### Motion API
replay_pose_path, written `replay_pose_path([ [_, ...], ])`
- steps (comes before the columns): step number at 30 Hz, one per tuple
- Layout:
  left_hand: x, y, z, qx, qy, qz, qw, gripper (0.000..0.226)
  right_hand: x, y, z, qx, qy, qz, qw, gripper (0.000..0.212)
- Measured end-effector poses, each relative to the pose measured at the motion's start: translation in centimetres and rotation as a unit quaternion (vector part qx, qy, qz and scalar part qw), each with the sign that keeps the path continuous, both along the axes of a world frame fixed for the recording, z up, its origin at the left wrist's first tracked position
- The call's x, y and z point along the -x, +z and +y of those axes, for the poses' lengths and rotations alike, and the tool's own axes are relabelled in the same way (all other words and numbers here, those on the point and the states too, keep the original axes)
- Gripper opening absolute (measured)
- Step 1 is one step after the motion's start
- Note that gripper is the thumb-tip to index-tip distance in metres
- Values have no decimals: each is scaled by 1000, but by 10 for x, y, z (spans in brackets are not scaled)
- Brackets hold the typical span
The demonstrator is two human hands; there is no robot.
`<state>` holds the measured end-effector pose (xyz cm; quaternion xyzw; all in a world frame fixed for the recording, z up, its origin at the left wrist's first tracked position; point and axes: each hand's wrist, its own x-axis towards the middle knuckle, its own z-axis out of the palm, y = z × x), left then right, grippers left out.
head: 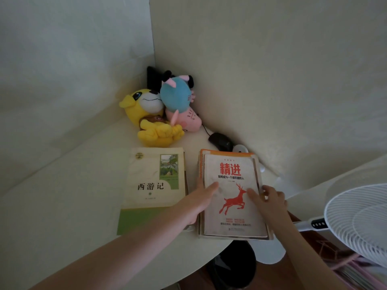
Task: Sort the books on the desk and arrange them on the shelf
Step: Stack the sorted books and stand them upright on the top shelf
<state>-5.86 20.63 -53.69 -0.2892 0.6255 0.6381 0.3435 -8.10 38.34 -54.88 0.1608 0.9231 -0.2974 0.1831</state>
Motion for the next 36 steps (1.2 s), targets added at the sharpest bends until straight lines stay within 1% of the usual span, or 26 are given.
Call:
replay_pose_path([
  [2,-1,-2,3,16,-13,27,999,64,-4,-1,-3,-34,36,-7,999,53],
  [4,1,-9,6,18,-39,36,998,79,-3,2,-4,-69,65,-1,996,53],
  [5,1,-10,5,19,-45,33,998,91,1,7,-5,-79,78,22,994,56],
  [7,0,-17,1,39,-78,52,995,127,19,15,-8,-74,103,102,987,59],
  [8,-4,-20,-2,66,-110,84,988,143,32,19,-13,-67,127,137,980,58],
  [9,-12,-18,-6,94,-149,123,977,151,46,22,-18,-67,164,161,971,55],
  [10,-21,-20,-7,124,-188,164,960,154,61,21,-25,-70,207,176,960,51],
  [11,-32,-21,-7,166,-224,197,940,154,75,19,-33,-76,257,170,948,44],
  [13,-50,-22,-4,252,-276,259,890,150,96,12,-52,-76,332,121,933,35],
  [14,-53,-26,-2,287,-289,290,866,148,103,7,-60,-87,353,93,927,35],
  [15,-53,-31,-2,308,-295,309,850,146,109,3,-66,-85,355,75,928,35],
  [16,-51,-36,-2,317,-295,323,842,144,113,-2,-68,-80,348,68,932,35],
  [19,-49,-42,-3,296,-298,335,843,135,114,-8,-70,-112,361,89,922,36],
  [22,-51,-42,-6,287,-305,353,836,129,109,-11,-71,-133,366,128,912,34],
  [25,-50,-43,-9,286,-302,363,833,128,106,-14,-69,-115,355,147,916,32],
  [29,-51,-50,-8,277,-285,378,836,130,104,-13,-72,-130,366,145,910,33],
  [32,-48,-51,-7,269,-277,354,852,138,101,-9,-68,-107,366,123,916,35],
  [33,-45,-48,-8,257,-276,336,863,141,99,-8,-65,-98,363,121,919,38],
  [35,-39,-39,-11,209,-239,314,895,142,92,-4,-55,-59,331,120,934,51],
  [36,-36,-34,-14,183,-205,318,907,138,88,-4,-49,-33,320,117,940,64],
])
